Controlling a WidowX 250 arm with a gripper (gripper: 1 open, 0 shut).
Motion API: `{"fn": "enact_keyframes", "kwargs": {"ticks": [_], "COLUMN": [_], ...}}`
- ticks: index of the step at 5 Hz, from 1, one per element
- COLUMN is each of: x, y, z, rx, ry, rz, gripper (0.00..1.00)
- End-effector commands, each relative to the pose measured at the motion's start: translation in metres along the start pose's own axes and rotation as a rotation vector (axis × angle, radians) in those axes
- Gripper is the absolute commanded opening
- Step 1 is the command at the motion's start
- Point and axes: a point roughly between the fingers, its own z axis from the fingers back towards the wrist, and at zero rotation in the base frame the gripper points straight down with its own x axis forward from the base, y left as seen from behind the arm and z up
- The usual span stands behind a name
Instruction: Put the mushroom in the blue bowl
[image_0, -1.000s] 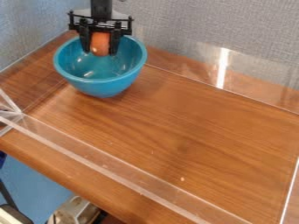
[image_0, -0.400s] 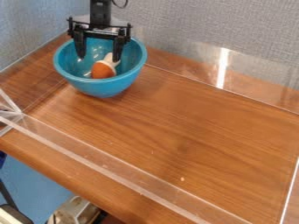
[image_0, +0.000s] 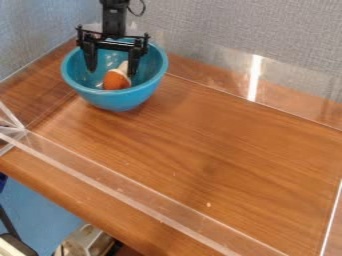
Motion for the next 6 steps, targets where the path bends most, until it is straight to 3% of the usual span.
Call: {"fn": "enact_keyframes", "kwargs": {"ticks": [1, 4, 6], "x": [0.0032, 0.0003, -0.0026], "y": [0.0012, 0.0005, 0.001], "z": [0.0344, 0.0309, 0.0372], "rx": [-0.015, -0.009, -0.016], "ry": [-0.101, -0.109, -0.13], "rz": [0.0, -0.012, -0.021], "gripper": [1.0, 1.0, 1.0]}}
